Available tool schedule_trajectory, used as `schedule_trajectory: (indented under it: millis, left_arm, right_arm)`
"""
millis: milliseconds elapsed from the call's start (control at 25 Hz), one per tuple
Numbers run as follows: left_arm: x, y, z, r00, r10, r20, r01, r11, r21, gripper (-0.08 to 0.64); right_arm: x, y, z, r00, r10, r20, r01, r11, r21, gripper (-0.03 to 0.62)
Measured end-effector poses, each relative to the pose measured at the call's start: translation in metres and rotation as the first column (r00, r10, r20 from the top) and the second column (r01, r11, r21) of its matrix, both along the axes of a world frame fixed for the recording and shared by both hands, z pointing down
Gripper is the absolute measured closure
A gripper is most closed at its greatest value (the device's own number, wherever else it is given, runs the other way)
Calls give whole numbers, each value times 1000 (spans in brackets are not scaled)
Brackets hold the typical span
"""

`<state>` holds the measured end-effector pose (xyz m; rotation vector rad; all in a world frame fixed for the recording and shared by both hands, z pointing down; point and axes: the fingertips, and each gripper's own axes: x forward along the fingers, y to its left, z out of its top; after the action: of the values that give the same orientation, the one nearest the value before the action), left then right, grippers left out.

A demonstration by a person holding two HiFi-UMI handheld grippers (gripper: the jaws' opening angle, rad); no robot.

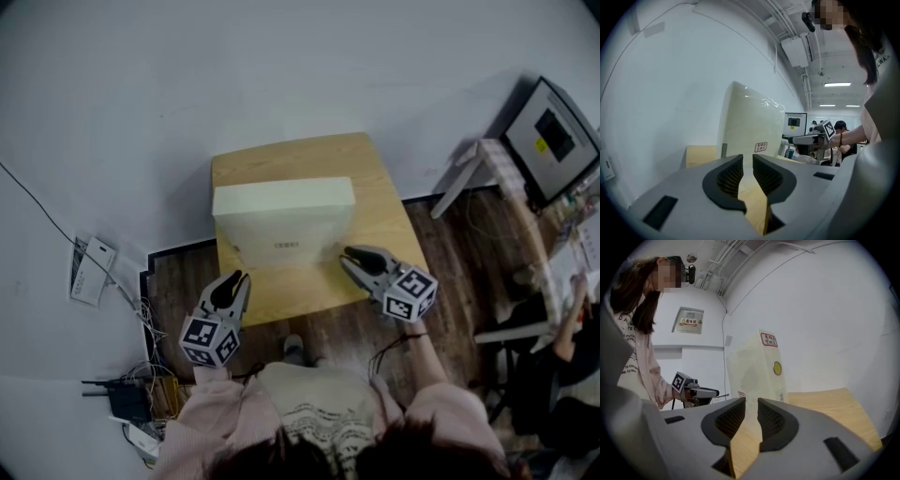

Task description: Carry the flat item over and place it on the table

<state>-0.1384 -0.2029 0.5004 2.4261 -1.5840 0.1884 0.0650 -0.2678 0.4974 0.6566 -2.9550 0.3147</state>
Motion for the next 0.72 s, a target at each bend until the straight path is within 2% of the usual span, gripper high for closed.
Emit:
schedule_trajectory:
  millis: [200, 280, 520, 720]
  left_arm:
    - [13, 13, -5, 1000, 1, 15, -1, 1000, 12, 518]
    - [17, 19, -9, 1000, -2, 22, 2, 1000, 20, 541]
    - [29, 32, -14, 999, 4, 35, -5, 999, 36, 563]
    - [36, 42, -18, 999, 7, 42, -9, 999, 51, 565]
  right_arm:
    - [4, 11, -3, 1000, -5, 23, 5, 1000, -3, 549]
    - [6, 16, -6, 1000, -1, 26, 1, 1000, 5, 589]
    - [11, 30, -14, 999, -10, 42, 9, 1000, 20, 606]
    - [10, 43, -28, 997, -30, 68, 26, 997, 71, 604]
